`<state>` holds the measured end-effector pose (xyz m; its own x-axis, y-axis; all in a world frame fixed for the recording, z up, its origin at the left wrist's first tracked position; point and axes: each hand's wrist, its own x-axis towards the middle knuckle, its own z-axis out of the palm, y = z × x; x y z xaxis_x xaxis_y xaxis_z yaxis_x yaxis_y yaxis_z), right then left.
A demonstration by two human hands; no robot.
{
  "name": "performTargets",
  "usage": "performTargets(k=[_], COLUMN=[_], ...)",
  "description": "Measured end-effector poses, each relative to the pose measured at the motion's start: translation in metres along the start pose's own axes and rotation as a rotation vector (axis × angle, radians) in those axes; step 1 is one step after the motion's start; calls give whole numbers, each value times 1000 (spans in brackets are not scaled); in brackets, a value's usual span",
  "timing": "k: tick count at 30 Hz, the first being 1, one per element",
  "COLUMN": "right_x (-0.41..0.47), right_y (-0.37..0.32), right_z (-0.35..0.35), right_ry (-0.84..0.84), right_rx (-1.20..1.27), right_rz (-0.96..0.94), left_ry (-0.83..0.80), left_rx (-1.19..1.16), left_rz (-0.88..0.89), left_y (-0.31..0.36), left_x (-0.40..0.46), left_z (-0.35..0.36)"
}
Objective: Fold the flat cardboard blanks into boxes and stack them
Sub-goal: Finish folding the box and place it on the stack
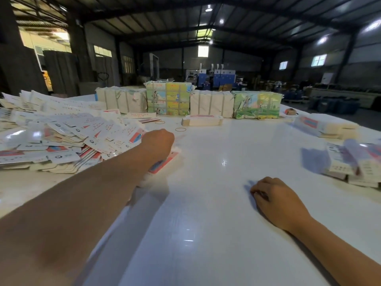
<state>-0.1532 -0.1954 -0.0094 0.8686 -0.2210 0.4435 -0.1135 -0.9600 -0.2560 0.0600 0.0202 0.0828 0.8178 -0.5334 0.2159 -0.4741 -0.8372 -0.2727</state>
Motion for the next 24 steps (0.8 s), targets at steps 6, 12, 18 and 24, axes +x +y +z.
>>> performTargets(k=[6,12,18,24], right_x=[2,0,4,5], right_y=[2,-1,-1,1], right_z=[-3,-1,-11,-33], right_ry=[-71,-96,58,-154], right_rx=[-8,80,532,1603], right_rz=[9,57,308,610], left_ry=[453,756,757,739], left_rx=[-202,-397,-339,-264], left_rz=[188,544,579,480], left_y=[67,109,112,108], left_x=[-79,-137,-133,-127], left_z=[-34,18,17,23])
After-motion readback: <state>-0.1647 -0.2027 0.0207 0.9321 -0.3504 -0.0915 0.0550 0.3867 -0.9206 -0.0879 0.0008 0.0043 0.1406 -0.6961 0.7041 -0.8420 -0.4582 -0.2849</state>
